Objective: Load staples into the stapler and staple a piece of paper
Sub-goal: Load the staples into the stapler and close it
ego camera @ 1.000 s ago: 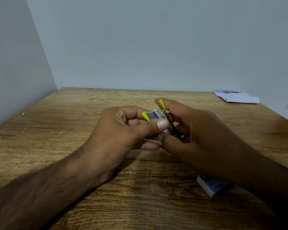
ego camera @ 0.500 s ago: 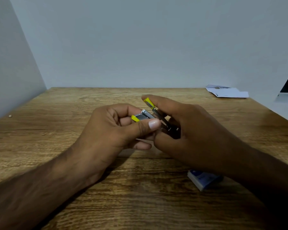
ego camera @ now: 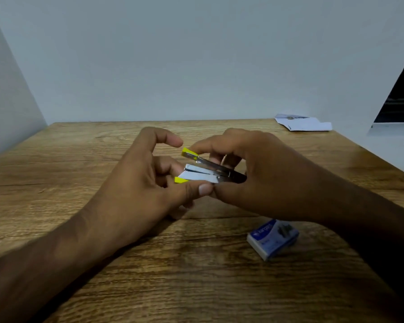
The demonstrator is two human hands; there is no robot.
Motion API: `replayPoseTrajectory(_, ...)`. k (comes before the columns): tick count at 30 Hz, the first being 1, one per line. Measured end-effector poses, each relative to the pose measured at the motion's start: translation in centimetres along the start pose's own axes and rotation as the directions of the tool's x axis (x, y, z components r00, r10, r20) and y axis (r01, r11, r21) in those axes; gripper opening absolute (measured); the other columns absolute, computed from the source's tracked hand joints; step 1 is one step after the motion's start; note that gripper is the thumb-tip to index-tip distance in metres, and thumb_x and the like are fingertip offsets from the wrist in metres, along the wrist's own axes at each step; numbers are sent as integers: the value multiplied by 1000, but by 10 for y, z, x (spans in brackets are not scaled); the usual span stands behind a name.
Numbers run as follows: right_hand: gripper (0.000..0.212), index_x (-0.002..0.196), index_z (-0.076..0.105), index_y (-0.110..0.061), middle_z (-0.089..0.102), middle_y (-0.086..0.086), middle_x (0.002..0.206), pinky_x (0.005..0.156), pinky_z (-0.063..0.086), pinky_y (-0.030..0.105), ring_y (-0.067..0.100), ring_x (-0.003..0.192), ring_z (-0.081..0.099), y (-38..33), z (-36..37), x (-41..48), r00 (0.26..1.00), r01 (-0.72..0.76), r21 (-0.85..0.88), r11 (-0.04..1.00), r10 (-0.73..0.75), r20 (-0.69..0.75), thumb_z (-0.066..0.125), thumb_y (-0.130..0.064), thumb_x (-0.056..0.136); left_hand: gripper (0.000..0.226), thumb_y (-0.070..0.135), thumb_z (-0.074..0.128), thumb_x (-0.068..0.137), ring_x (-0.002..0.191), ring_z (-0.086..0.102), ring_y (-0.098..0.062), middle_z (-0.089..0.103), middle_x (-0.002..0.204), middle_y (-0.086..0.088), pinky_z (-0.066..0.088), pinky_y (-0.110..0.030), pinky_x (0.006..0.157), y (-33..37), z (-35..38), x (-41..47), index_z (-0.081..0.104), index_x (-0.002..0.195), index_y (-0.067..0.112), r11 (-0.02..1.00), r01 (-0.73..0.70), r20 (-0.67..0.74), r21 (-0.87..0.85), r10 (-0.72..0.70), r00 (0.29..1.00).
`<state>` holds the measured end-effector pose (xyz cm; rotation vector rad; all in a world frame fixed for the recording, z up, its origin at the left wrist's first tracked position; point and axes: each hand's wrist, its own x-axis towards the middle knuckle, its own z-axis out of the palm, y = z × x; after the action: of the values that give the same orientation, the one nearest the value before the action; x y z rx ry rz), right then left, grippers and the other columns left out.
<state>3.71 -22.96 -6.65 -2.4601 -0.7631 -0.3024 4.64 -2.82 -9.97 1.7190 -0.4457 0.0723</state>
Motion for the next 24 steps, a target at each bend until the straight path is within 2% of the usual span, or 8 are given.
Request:
replayPoseTrajectory(2,42,118,74,-32,75,-13,93,66,56,18,5,85,70,1,-1,0,999,-23,38,999,22,25,81,-20,78,56,26,93,61,61,66,-30,72,80,-7,54,-33,52,-1,-5,2,60,106,26,984,-52,34,173,47,998)
replayPoseTrajectory(6,34,109,79,-30,80,-15,91,67,60,18,-3,83,74,2,0,1,993,-68,122,990,55,107,86,-22,77,46,45,88,58,51,57,2,73,84,1,45,-16,48,4,-16,2,68,98,32,906,-17,101,424,-28,995)
replayPoseTrajectory(8,31,107,80,-30,80,-15,89,63,57,14,-3,79,74,1,2,0,990,-71,151,986,51,131,86,-25,78,40,42,91,62,51,58,2,73,83,-1,45,-15,46,7,-19,2,70,95,33,896,-13,132,444,-50,990)
replayPoseTrajectory(11,30,106,80,-31,79,-14,87,63,60,23,2,75,73,-1,4,0,987,-85,164,983,61,148,86,-32,77,36,41,89,65,53,60,2,75,79,1,49,-19,49,10,-23,3,70,93,30,878,-57,201,475,-46,979)
replayPoseTrajectory(14,31,106,80,-31,79,-13,86,63,60,25,8,72,73,-4,6,-1,976,-123,207,971,80,205,87,-32,76,44,53,80,61,65,67,-9,75,84,4,60,-39,64,15,-32,4,67,98,34,847,-96,292,522,-72,954)
replayPoseTrajectory(17,37,106,79,-27,80,-6,88,65,61,30,17,74,75,-10,10,-1,968,-152,297,943,80,240,91,-27,71,49,52,81,64,77,69,-17,70,89,4,57,-52,74,19,-43,5,64,108,38,852,-161,433,498,-83,898)
replayPoseTrajectory(21,39,100,78,-27,79,-9,86,62,56,15,0,70,72,-20,24,-4,971,-124,304,945,53,231,95,-27,65,65,52,79,62,85,68,-16,70,93,6,57,-44,81,18,-49,1,64,120,29,843,-219,460,492,-38,887)
replayPoseTrajectory(24,38,97,77,-32,77,-15,83,58,48,7,-7,67,68,-28,30,-6,974,-92,234,968,39,221,95,-34,63,61,45,79,62,77,68,-17,71,89,2,57,-34,71,15,-49,-2,66,115,19,862,-245,471,444,8,882)
